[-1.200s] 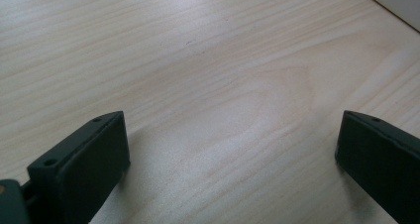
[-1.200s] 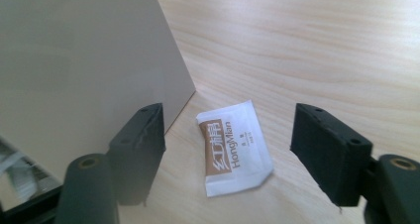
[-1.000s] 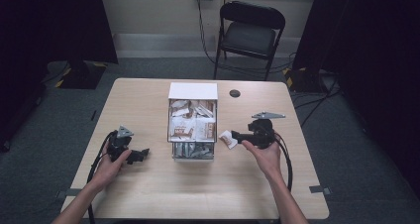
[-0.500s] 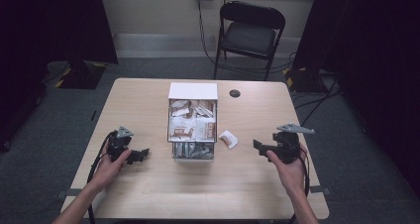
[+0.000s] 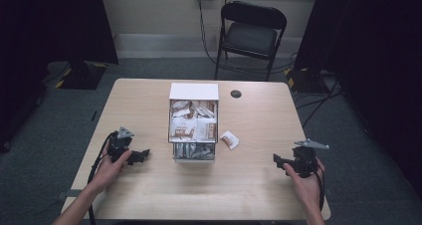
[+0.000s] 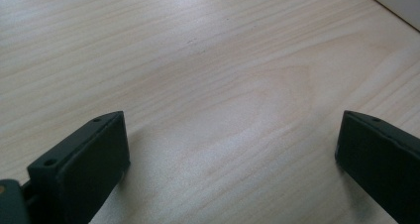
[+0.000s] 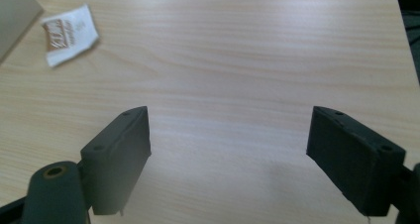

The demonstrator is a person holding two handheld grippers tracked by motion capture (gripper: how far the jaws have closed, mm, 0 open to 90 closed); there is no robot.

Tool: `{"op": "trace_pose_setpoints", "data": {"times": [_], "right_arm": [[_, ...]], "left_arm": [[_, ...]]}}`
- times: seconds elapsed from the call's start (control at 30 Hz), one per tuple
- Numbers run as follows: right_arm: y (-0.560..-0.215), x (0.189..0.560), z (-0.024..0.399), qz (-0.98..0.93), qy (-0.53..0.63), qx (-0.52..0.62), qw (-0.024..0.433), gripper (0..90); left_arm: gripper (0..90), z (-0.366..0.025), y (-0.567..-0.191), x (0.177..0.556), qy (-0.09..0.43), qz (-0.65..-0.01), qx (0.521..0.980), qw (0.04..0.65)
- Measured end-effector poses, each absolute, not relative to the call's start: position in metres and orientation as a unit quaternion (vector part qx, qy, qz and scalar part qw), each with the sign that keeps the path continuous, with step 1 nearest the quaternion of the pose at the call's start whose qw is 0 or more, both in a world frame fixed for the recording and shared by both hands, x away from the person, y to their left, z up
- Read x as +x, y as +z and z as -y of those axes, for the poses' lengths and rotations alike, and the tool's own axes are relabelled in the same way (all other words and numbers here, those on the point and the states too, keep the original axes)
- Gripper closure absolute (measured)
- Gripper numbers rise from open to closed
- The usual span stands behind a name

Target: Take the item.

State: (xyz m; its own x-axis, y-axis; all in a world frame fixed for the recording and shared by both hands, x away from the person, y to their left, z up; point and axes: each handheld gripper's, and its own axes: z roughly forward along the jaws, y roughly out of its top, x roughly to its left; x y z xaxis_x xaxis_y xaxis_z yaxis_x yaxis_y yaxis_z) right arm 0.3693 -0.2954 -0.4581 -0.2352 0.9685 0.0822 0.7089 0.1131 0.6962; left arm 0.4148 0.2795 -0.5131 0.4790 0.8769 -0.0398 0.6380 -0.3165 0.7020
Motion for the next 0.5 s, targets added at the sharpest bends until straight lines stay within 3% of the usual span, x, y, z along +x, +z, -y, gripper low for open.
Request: {"op": "trace_pose_setpoints", "data": {"times": [0.33,0.5], "right_arm": [[-0.486,0.38,0.299,-0.733,0.249,0.601,0.198,15.2],[-0.493,0.38,0.295,-0.719,0.253,0.606,0.226,12.6]], "left_arm": [[0.0,-0.28,-0.513,0.414,0.178,-0.477,0.794,0.334],[0.0,-0.28,-0.513,0.414,0.178,-0.477,0.793,0.334]]}}
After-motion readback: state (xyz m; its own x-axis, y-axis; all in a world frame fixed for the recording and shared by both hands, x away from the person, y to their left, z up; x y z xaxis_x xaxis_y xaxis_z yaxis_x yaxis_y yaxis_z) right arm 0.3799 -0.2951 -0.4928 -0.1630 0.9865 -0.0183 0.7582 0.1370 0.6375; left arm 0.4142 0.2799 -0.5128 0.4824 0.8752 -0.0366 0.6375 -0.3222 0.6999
